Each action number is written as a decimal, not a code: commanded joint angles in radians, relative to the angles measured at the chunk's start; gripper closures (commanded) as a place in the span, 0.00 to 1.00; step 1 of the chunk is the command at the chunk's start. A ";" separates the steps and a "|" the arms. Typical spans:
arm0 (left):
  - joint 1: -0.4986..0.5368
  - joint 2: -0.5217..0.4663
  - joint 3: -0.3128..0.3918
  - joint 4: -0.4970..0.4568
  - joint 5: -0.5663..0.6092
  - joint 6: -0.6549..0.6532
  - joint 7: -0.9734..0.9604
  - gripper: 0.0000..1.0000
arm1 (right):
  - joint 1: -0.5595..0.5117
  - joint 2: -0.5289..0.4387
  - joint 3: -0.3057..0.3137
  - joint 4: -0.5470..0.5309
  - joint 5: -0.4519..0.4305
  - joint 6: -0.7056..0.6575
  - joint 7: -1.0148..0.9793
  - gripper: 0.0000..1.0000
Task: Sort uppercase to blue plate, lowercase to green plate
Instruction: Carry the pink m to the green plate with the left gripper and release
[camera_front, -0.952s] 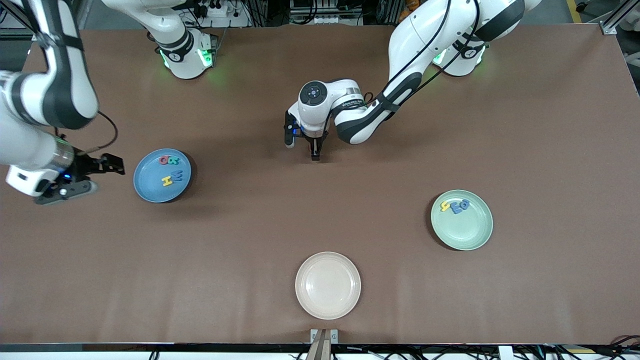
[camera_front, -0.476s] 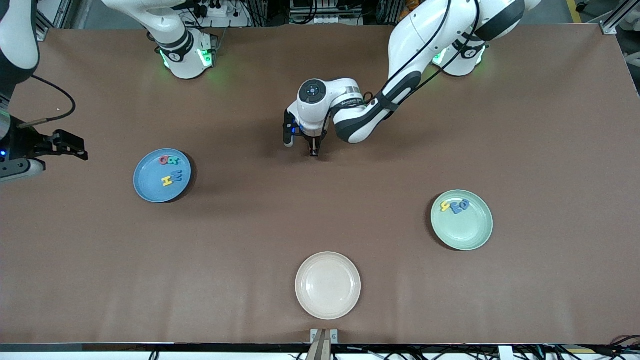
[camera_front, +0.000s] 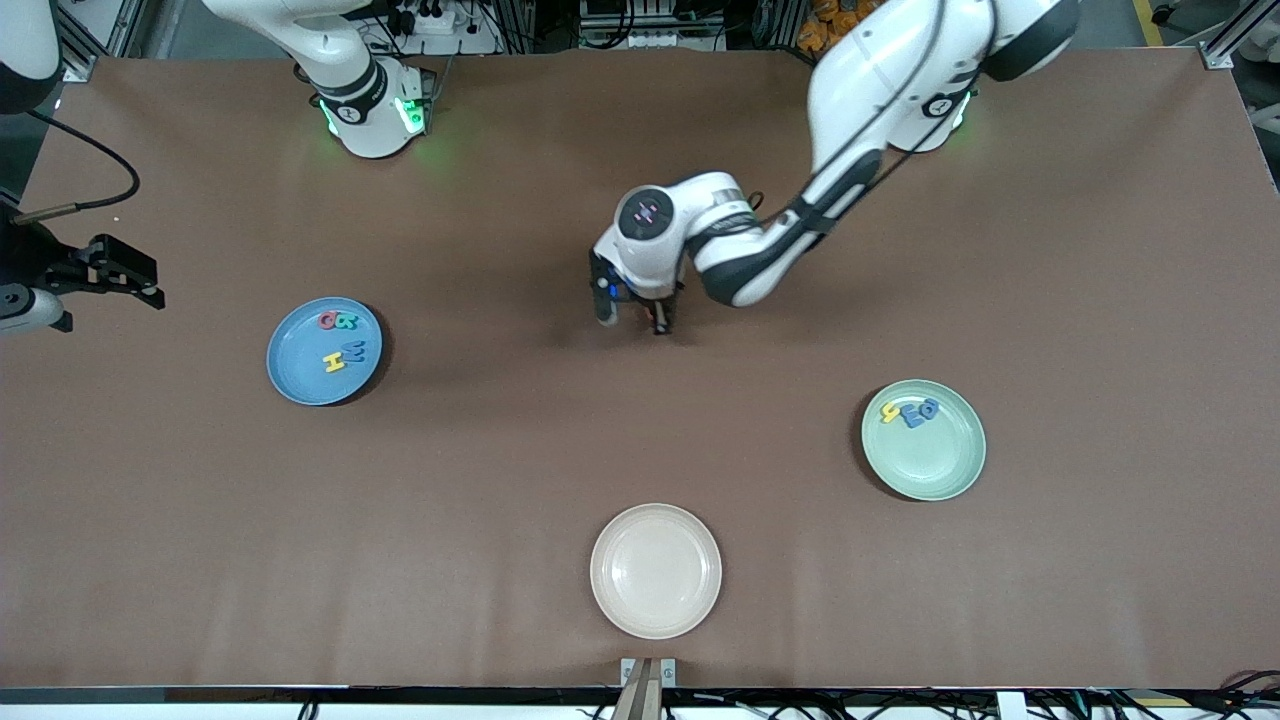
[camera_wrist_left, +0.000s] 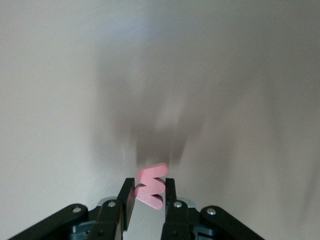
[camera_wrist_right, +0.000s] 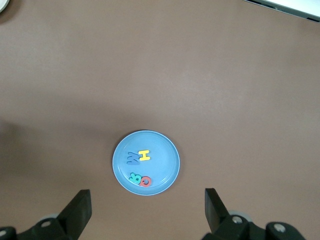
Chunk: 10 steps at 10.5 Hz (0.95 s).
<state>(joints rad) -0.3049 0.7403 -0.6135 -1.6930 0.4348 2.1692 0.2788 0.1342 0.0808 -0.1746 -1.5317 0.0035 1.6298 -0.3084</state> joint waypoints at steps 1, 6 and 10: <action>0.160 -0.128 -0.032 -0.030 -0.102 -0.129 0.010 1.00 | -0.004 -0.010 0.003 0.005 0.007 -0.022 0.022 0.00; 0.369 -0.240 0.073 -0.016 -0.143 -0.276 0.089 1.00 | -0.031 -0.012 -0.002 0.004 0.018 -0.012 0.005 0.00; 0.371 -0.231 0.250 -0.017 -0.140 -0.272 0.223 1.00 | -0.028 -0.108 0.000 -0.113 0.015 0.062 0.017 0.00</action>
<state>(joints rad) 0.0766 0.5236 -0.4053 -1.7020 0.3112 1.8994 0.4743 0.1114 0.0332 -0.1833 -1.5679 0.0089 1.6531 -0.3045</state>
